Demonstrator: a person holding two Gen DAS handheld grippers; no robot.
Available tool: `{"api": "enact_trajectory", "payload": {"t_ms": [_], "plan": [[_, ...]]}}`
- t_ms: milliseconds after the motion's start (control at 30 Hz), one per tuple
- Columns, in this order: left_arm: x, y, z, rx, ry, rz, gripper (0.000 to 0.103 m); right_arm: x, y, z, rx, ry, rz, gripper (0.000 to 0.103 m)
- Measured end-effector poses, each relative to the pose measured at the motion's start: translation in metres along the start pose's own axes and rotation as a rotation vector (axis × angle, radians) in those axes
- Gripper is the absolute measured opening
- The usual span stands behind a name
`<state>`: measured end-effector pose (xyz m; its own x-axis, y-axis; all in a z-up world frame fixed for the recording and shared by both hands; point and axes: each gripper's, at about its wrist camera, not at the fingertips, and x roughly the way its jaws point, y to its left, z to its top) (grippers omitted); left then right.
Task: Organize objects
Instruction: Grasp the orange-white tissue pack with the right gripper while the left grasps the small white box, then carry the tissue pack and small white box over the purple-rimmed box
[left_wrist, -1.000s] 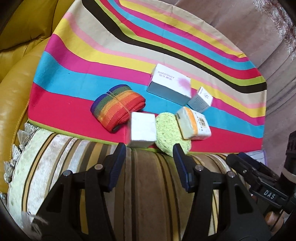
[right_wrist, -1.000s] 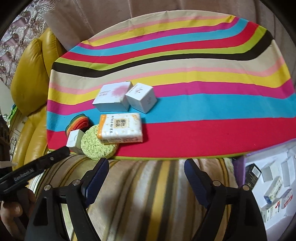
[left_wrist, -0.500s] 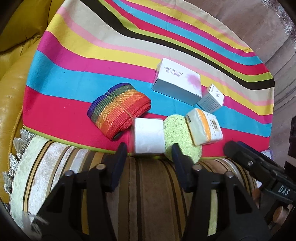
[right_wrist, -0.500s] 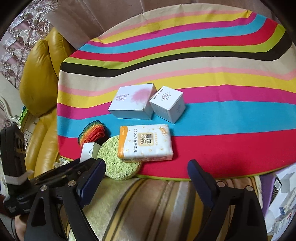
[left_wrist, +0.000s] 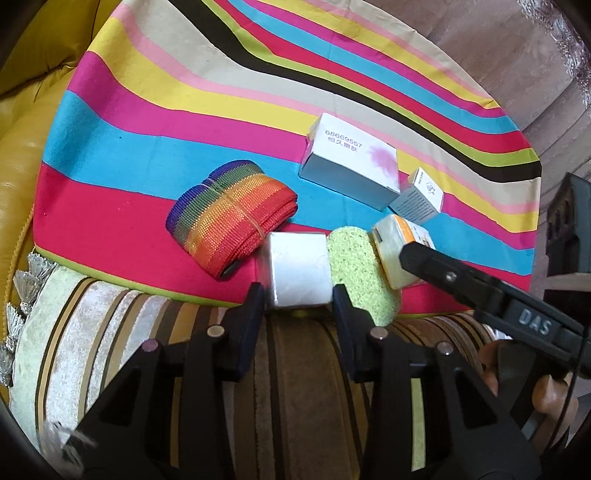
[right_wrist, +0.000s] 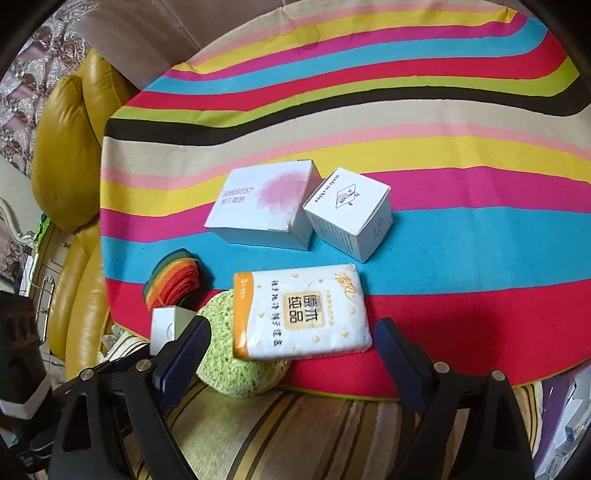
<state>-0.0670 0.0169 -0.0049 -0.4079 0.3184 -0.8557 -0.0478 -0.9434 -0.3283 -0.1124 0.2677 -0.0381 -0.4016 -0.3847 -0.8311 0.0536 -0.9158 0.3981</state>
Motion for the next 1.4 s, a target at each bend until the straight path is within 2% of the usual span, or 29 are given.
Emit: {"api": "enact_trajectory", "payload": {"t_ms": [167,333,500,700,967,1400], "plan": [[0.001,0.002,-0.002,-0.008,-0.007,-0.007,0.042,0.009,-0.002,0.003,-0.004,0.022,-0.011,0.091],[-0.004,0.002,-0.004,-0.016,-0.032,-0.015,0.042,0.014,-0.004,0.002,-0.002,0.035,-0.015,0.079],[-0.011,0.003,-0.005,-0.016,-0.052,-0.024,0.042,0.009,-0.007,-0.003,0.001,0.019,-0.027,0.078],[-0.023,0.003,-0.006,-0.013,-0.099,-0.034,0.042,-0.005,-0.008,-0.009,-0.013,-0.022,-0.083,0.077],[-0.033,-0.012,-0.013,0.005,-0.133,-0.044,0.042,-0.020,-0.011,-0.020,-0.018,-0.055,-0.113,0.077],[-0.042,-0.043,-0.027,0.062,-0.126,-0.117,0.042,-0.056,-0.015,-0.048,-0.036,-0.110,-0.188,0.077]]}}
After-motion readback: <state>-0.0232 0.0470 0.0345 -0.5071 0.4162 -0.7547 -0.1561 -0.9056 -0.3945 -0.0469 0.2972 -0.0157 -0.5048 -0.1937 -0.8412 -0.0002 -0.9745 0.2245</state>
